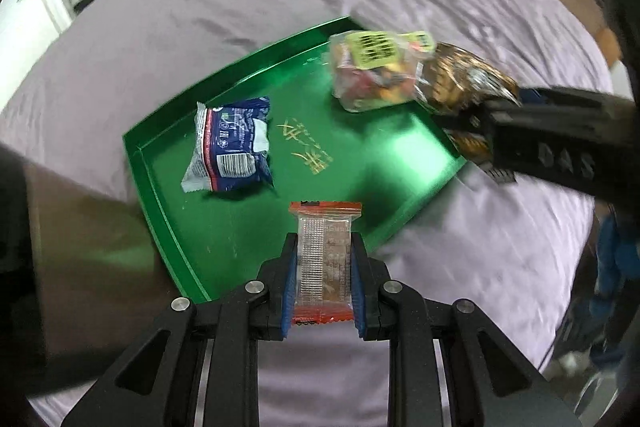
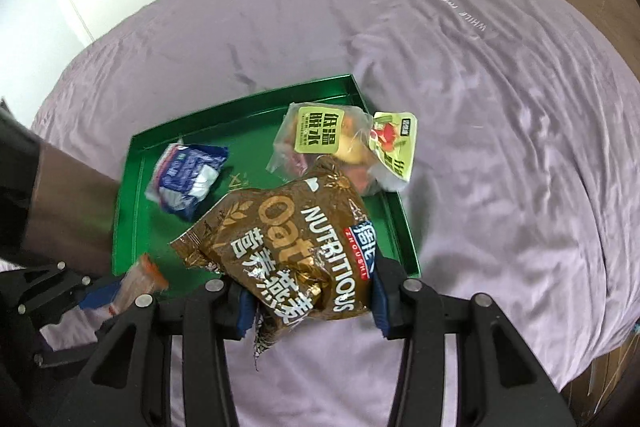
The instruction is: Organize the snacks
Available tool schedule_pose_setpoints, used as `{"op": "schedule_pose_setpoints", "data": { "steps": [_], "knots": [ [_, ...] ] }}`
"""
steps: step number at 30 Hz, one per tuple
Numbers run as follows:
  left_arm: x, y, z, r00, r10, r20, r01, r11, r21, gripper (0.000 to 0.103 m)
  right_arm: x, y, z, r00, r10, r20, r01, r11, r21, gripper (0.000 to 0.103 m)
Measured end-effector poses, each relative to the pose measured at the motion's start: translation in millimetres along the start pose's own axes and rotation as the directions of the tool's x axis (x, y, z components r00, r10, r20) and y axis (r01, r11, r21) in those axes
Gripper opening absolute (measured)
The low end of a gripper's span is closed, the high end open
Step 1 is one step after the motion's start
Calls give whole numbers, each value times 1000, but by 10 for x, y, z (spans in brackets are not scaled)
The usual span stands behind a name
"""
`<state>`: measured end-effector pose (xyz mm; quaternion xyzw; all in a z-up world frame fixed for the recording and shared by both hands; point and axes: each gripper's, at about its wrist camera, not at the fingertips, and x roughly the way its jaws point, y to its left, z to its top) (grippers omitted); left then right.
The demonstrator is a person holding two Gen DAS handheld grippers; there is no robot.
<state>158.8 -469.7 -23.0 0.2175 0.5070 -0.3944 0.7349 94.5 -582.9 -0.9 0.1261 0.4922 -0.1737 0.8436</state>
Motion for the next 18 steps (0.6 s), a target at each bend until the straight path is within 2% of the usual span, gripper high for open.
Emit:
{"op": "schedule_pose_setpoints", "data": {
  "steps": [10, 15, 18],
  "knots": [
    [617, 93, 303, 999, -5, -46, 1, 995, -102, 19, 553, -86, 95, 999, -11, -53, 9, 999, -33, 36],
    [761, 287, 371, 999, 30, -41, -37, 985, -171, 19, 698, -17, 194, 999, -5, -47, 1, 997, -74, 37],
    [775, 406, 400, 997, 76, -25, -79, 977, -197, 19, 797, 47, 280, 999, 5, -35, -8, 996, -93, 37]
  ]
}}
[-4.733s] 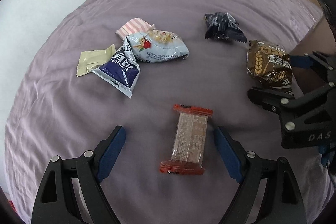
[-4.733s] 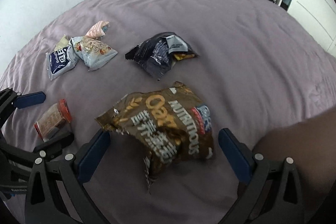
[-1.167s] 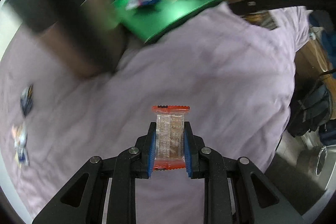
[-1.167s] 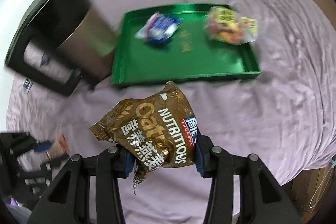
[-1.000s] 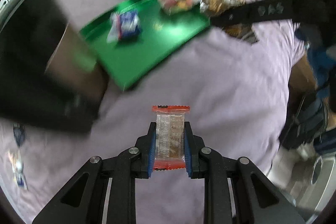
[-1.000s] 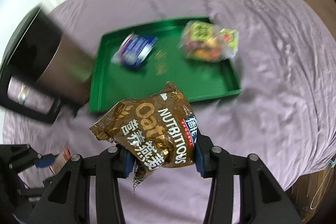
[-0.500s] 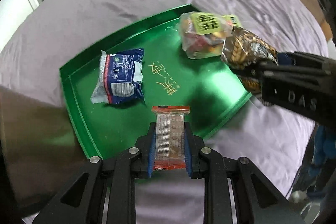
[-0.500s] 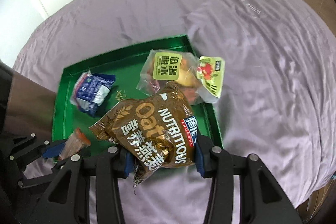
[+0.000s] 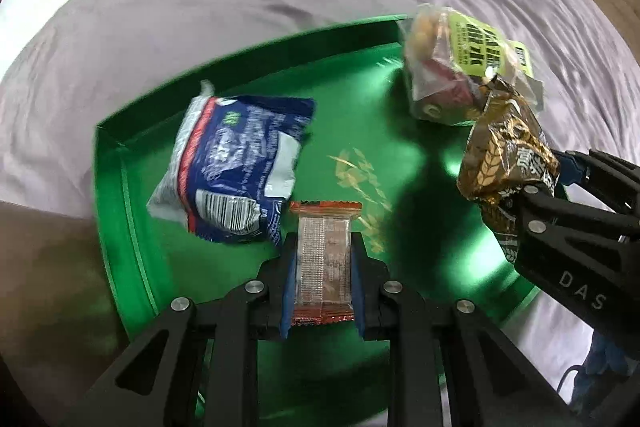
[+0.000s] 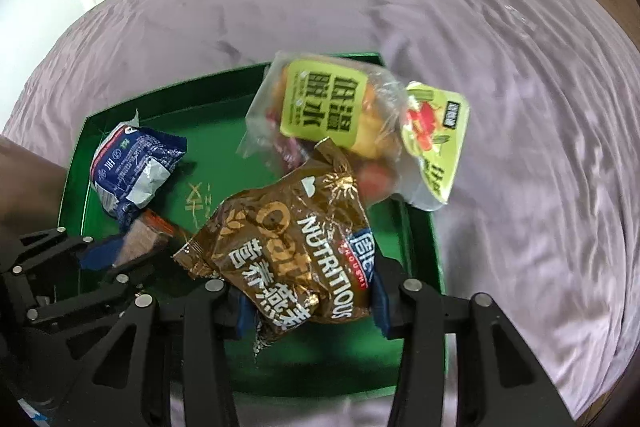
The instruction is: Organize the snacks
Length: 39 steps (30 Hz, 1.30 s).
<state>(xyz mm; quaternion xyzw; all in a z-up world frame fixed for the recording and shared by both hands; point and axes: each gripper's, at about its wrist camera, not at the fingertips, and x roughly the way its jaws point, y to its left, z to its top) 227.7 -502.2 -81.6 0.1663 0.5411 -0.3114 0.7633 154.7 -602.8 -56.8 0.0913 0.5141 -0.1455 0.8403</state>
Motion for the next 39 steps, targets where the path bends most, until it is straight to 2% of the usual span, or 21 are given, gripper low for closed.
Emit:
{"op": "schedule_pose_setpoints", "data": {
  "steps": [3, 7, 9, 15, 16, 17, 18, 20, 22, 23, 24, 28, 29, 30, 35, 39],
  "knots": [
    [21, 139, 29, 1000, 26, 18, -25, 999, -48, 19, 60, 66, 101, 1000, -2, 23, 2, 1000, -22, 37],
    [37, 225, 31, 997, 60, 38, -57, 995, -84, 20, 139, 141, 202, 999, -4, 40, 6, 998, -55, 43],
    [16, 207, 2, 997, 64, 47, -58, 992, -109, 20, 169, 173, 188, 999, -3, 42, 6, 998, -67, 49],
    [-17, 186, -105, 995, 74, 72, -62, 985, -160, 21, 193, 170, 133, 999, -17, 51, 20, 998, -63, 51],
    [-23, 193, -115, 995, 73, 74, -60, 985, -162, 25, 188, 175, 125, 998, -17, 54, 21, 998, -67, 52],
    [-35, 214, -129, 994, 73, 76, -60, 985, -164, 34, 189, 179, 137, 999, -14, 53, 18, 997, -69, 53],
    [-48, 234, -147, 994, 76, 79, -62, 984, -169, 38, 179, 181, 124, 998, -17, 54, 21, 997, -72, 61],
    [-71, 244, -159, 992, 83, 90, -67, 983, -172, 40, 165, 168, 99, 998, -15, 57, 20, 997, -75, 78],
    [-113, 257, -195, 992, 85, 98, -67, 983, -171, 45, 147, 153, 83, 998, -15, 57, 19, 996, -82, 81],
    [-124, 255, -195, 991, 84, 100, -65, 983, -173, 51, 137, 146, 79, 998, -14, 57, 19, 996, -84, 86],
    [-139, 256, -196, 991, 84, 104, -65, 982, -176, 53, 111, 143, 73, 998, -10, 60, 15, 996, -83, 89],
    [-262, 234, -229, 986, 95, 138, -70, 982, -176, 53, -51, 111, 49, 996, -6, 84, 12, 997, -76, 91],
    [-298, 231, -248, 984, 101, 148, -75, 982, -172, 53, -100, 104, 43, 996, -5, 92, 11, 997, -74, 95],
    [-335, 235, -269, 982, 110, 157, -83, 982, -169, 53, -159, 90, 36, 995, -6, 102, 13, 997, -72, 103],
    [-475, 171, -330, 975, 117, 187, -87, 983, -163, 60, -476, 57, 10, 989, 3, 150, 7, 998, -65, 103],
    [-565, 75, -401, 970, 123, 209, -96, 986, -135, 60, -665, 36, -33, 986, -14, 168, 22, 998, -50, 103]
  ]
}}
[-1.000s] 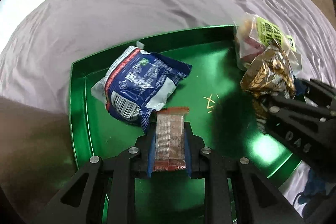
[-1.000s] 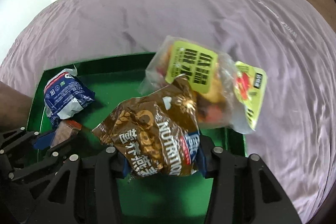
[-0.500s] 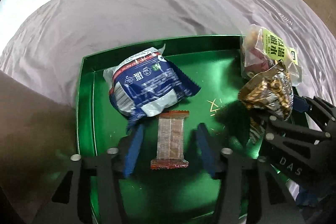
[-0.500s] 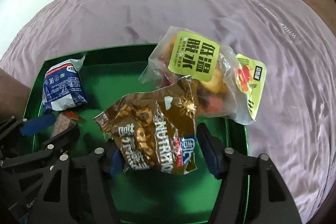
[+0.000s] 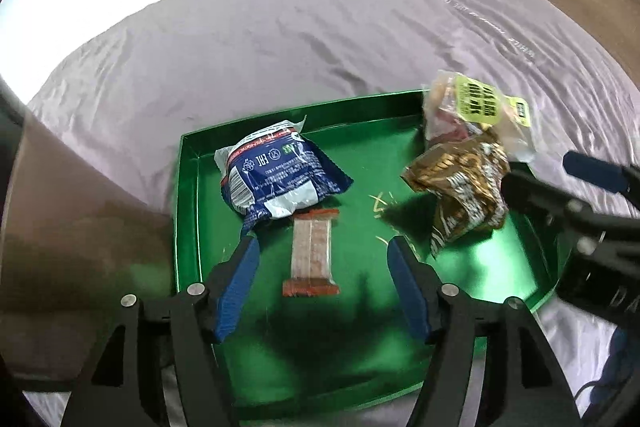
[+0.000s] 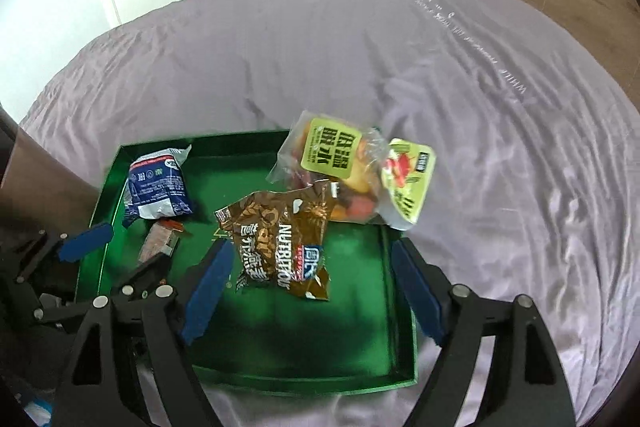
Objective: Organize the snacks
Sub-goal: 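Open both tools to drop the red bar and Oat bag into the tray, then move both tools away from the tray toward the loose snacks on the bed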
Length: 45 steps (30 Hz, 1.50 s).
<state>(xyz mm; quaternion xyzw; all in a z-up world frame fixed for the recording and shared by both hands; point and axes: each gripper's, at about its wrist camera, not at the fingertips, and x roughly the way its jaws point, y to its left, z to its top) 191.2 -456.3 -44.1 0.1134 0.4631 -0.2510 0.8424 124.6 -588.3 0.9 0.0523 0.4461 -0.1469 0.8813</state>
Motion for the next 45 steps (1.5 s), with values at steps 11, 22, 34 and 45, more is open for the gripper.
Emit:
{"op": "schedule_pose_setpoints", "data": {
  "steps": [11, 22, 34, 45],
  "knots": [
    [-350, -129, -279, 998, -64, 21, 62, 992, 113, 61, -432, -39, -509, 997, -49, -66, 53, 996, 66, 103],
    [-876, -75, -841, 987, -163, 12, 155, 954, 257, 61, -752, 116, -1054, 979, -103, -176, 115, 992, 60, 103],
    [-1391, 1301, -1645, 997, -53, -62, 66, 969, 237, 61, -910, 1692, -1539, 924, 74, -374, -170, 958, -231, 103],
    [-1452, 3356, -1661, 962, 257, -91, -269, 952, -149, 61, -868, 3612, -1022, 883, 297, -364, -440, 796, -416, 103]
  ]
}}
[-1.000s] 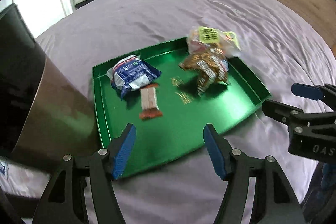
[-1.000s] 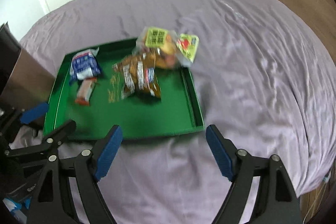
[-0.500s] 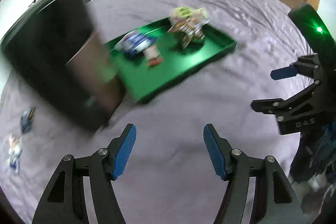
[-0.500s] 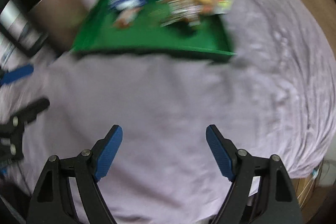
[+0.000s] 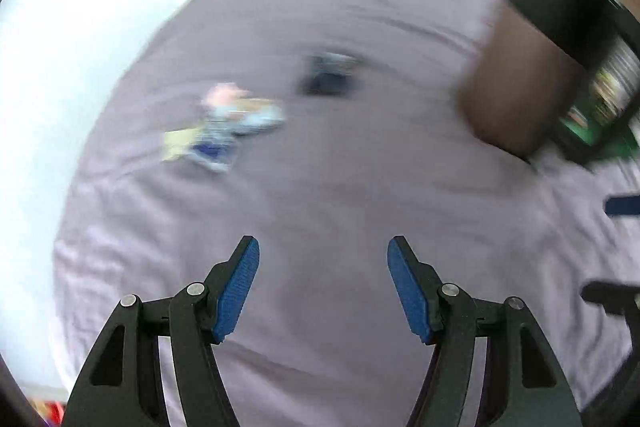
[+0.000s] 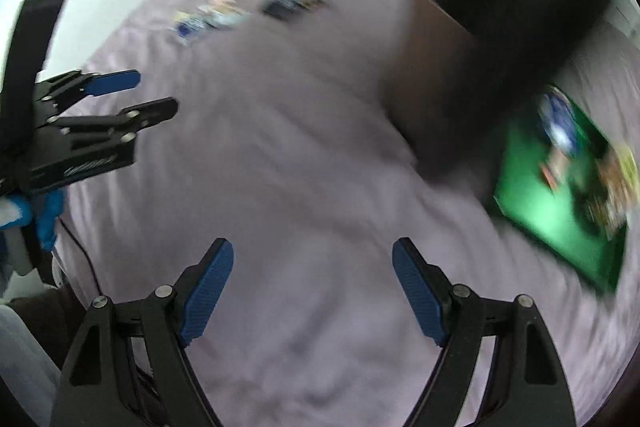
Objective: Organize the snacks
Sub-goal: 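Move both tools away from the tray toward the loose snacks on the bed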
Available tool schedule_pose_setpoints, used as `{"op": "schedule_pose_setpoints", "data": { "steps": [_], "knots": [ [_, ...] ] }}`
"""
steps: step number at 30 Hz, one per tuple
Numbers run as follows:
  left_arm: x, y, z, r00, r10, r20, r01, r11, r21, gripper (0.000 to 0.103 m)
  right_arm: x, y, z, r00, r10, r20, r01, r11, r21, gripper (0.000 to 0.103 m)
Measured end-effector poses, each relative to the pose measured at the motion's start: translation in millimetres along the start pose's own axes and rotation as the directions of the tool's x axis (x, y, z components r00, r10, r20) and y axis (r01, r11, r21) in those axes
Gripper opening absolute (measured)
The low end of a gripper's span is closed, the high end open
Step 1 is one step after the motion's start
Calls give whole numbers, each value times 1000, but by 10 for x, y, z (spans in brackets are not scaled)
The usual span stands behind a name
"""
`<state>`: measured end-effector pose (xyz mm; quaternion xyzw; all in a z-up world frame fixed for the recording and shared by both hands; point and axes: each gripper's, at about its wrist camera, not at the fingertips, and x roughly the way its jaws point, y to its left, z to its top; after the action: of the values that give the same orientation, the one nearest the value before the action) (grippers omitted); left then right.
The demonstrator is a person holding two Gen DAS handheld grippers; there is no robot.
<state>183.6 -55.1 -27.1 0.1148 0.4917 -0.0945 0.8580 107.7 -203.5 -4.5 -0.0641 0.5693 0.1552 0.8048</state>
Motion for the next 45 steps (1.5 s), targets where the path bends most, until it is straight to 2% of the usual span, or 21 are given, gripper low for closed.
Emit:
{"op": "schedule_pose_setpoints", "data": {
  "steps": [3, 7, 14, 18, 22, 25, 27, 36, 41, 45],
  "knots": [
    [120, 458, 151, 998, 61, 21, -59, 994, -87, 61, 98, 149, 346, 1000, 9, 23, -9, 999, -32, 103],
    [311, 902, 361, 995, 96, 32, -89, 982, -166, 61, 212, 201, 722, 998, 31, 51, -32, 999, 6, 103],
    [657, 1291, 554, 995, 94, 17, -87, 962, -257, 61, 411, 182, 1173, 995, 37, 90, -43, 997, 69, 103],
    [835, 1550, 638, 997, 81, -7, -78, 936, -343, 61, 560, 192, 1348, 995, 33, 96, -42, 995, 95, 103],
    [929, 1683, 699, 998, 66, -12, -66, 921, -383, 61, 701, 169, 1435, 995, 21, 96, -32, 992, 119, 103],
    [1018, 1720, 722, 999, 45, -16, -48, 924, -379, 61, 769, 134, 1475, 995, 16, 94, -29, 991, 133, 103],
    [1111, 1759, 741, 999, 14, -32, -26, 916, -401, 61, 808, 114, 1500, 996, 9, 94, -22, 991, 136, 103],
    [1365, 1881, 864, 993, -50, -106, -14, 851, -525, 61, 900, -10, 1620, 993, -3, 115, -17, 984, 175, 103],
    [1453, 1900, 887, 988, -76, -137, -23, 796, -605, 61, 931, -34, 1739, 991, -10, 136, -15, 983, 181, 103],
    [1529, 1808, 955, 984, -83, -155, -35, 774, -632, 61, 954, -40, 1881, 986, -8, 165, -24, 981, 191, 103]
  ]
}}
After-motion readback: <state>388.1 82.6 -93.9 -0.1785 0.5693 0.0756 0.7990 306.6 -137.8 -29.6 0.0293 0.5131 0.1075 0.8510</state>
